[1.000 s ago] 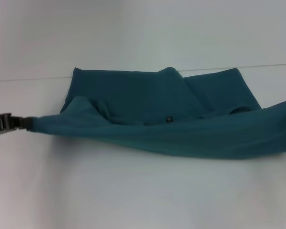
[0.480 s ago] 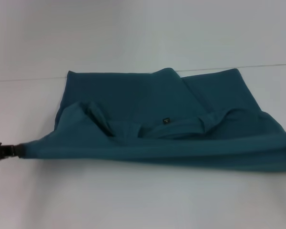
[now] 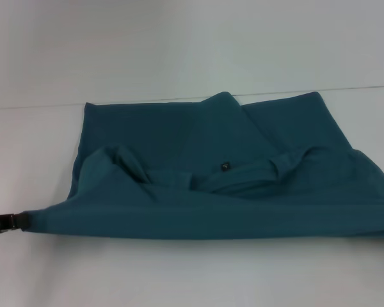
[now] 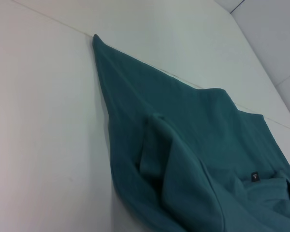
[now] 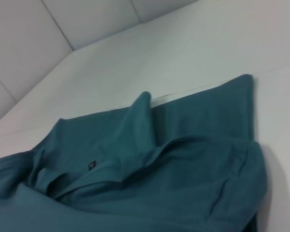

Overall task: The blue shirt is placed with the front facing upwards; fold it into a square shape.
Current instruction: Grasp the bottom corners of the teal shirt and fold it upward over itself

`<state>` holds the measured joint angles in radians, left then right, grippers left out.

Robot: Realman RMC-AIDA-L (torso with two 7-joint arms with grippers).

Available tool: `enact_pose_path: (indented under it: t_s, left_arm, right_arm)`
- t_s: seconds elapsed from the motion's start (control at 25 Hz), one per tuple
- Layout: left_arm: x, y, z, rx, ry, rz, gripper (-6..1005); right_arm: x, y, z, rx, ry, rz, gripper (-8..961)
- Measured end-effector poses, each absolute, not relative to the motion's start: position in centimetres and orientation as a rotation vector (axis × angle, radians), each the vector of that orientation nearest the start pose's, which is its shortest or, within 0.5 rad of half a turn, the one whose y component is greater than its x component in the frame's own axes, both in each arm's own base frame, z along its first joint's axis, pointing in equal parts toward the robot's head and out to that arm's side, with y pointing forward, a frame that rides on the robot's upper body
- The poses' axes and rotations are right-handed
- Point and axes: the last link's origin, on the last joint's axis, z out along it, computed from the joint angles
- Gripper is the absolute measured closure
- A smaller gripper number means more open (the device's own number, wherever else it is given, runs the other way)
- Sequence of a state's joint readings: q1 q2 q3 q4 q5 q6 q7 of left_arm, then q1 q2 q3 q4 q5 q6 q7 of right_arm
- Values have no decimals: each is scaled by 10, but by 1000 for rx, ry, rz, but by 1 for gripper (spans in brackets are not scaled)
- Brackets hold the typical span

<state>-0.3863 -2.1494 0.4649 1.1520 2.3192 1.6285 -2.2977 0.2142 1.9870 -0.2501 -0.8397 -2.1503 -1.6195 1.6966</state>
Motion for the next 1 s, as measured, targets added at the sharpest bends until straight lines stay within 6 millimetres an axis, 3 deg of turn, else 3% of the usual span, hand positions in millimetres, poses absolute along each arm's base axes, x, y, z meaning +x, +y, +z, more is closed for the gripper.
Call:
enact_pose_path:
  t_s: [0.4, 0.56, 0.76, 1.0]
  left_arm:
    - [-312, 293, 74, -2141, -1661, -531, 904]
    - [-308, 298, 74, -2150, -1646, -554, 899]
    - [-290, 331, 76, -2159, -1580, -655, 894]
    - [-267, 384, 67, -2150, -1540, -698, 887]
  right_arm:
    - [405, 218, 120, -2038, 1280, 602, 921]
    - [401, 226, 121, -2050, 1254, 609, 921]
    - [387, 258, 126, -2072, 1186, 625, 921]
    - [360, 323, 139, -2057, 1097, 629, 921]
